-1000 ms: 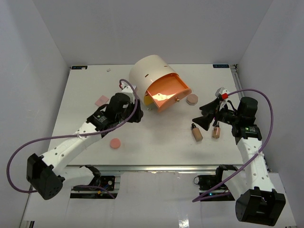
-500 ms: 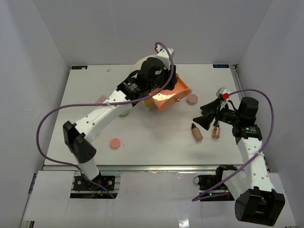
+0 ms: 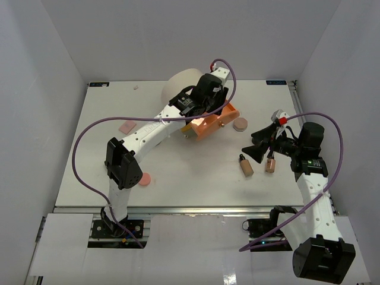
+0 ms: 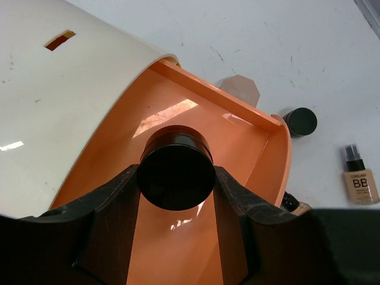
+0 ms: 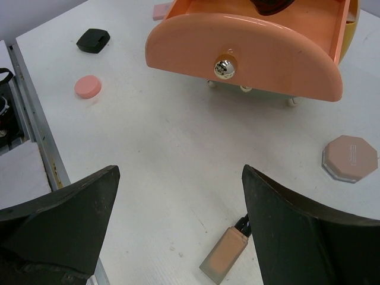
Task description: Organize the makeup
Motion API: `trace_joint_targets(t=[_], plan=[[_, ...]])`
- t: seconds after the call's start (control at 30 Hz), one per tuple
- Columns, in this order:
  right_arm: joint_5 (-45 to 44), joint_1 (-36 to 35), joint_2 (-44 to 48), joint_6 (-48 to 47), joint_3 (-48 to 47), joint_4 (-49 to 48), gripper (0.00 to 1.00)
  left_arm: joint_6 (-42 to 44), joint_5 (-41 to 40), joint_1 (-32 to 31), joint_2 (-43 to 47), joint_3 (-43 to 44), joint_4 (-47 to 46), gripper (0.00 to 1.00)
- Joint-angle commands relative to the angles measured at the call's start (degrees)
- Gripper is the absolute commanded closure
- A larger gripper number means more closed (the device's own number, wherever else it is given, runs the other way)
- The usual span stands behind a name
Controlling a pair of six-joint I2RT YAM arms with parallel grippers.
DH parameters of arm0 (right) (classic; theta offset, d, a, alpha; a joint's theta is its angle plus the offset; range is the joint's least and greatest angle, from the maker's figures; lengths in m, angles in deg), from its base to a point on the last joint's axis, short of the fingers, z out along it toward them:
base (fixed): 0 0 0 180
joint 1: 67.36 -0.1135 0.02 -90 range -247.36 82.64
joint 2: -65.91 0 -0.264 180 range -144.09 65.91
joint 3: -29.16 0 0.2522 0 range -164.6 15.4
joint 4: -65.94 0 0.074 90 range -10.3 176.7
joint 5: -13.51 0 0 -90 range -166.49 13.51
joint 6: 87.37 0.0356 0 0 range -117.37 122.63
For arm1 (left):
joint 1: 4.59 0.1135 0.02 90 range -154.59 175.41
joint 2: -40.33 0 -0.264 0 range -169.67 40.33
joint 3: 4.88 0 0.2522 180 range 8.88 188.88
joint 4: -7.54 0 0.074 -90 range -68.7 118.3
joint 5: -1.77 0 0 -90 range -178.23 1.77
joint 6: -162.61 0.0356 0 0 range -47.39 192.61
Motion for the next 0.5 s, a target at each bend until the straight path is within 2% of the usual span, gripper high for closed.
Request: trace_joint_targets(t=[0.0,0.17,0.3,0.47], plan=[[0.86,0.52,0.66,-0.04,0.26,-2.11,0.1,0.7,-1.14,-0.07,1.66,2.81,0.49,0.57],[0.11,0.93,0.23,0.21,0.17,-2.19,0.1,0.53,-0.96,-0.24,2.47,1.77,0.72,0.25],[-0.65,1.55,0.19,0.41,0.25,-2.13,0.1,0.36,-0.63,-0.22,3.59,0.44,0.57,0.16],[-1.78,2.69,-0.24,0.68,0.2,-2.2,0.1,0.45,0.23,-0.24,5.65,0.63,0.19,0.14]])
